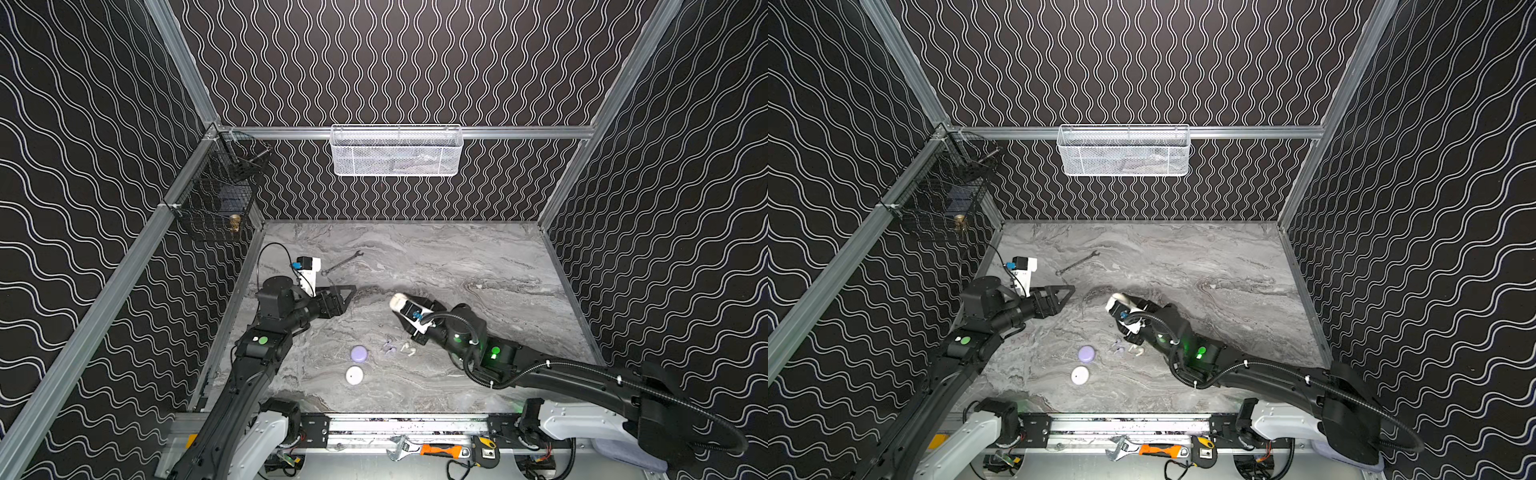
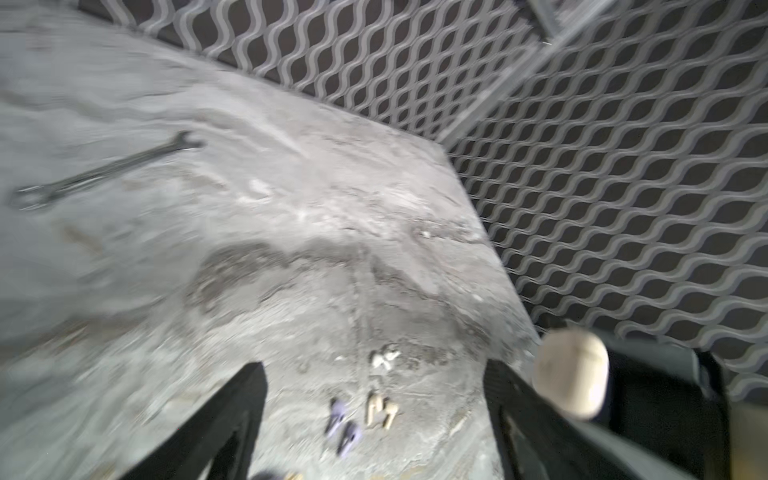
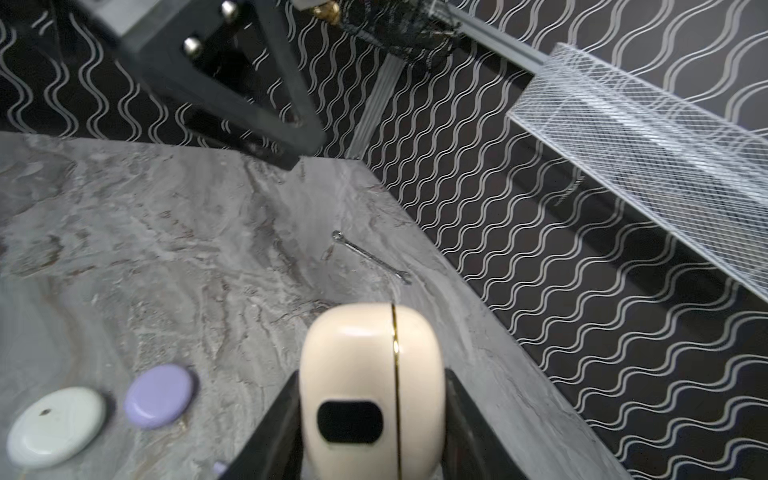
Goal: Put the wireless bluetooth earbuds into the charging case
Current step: 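Lift the beige case toward the left gripper while the left arm reaches in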
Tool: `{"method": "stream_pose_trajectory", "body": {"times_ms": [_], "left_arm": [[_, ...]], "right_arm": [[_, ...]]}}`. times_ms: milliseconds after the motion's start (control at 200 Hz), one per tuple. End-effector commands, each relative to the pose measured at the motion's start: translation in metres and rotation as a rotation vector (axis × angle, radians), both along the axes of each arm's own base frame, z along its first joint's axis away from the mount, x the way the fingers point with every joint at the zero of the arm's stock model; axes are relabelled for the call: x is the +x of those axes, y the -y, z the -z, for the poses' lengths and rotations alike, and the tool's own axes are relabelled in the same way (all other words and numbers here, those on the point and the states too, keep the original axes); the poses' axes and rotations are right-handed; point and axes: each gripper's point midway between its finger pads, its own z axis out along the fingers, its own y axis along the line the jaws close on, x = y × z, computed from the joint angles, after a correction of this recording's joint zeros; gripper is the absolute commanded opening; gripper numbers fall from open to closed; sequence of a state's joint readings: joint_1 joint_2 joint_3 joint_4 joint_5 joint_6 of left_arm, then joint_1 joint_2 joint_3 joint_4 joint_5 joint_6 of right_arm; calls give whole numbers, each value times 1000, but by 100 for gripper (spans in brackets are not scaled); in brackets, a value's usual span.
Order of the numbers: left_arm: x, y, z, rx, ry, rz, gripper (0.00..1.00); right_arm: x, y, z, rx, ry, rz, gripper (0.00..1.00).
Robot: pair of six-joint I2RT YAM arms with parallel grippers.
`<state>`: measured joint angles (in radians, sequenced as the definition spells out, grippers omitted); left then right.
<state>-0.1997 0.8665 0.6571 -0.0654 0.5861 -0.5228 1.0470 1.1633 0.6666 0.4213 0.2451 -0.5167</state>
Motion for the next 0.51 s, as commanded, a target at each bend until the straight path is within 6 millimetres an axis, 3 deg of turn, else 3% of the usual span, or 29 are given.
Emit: {"method": "stream_pose_trajectory", "body": {"times_ms": [0,205,500], "left_arm": [[-9,36,-42,-96,218,199,83],[-29,62,-60,-65,378,336,79],[-46,91,-42,-8,368,449,71]], "right_arm": [[4,5,-16,6,103,-17,19],[11,11,-18,17,126,-28,18],[-3,0,-27,44,142,-123,19]]}}
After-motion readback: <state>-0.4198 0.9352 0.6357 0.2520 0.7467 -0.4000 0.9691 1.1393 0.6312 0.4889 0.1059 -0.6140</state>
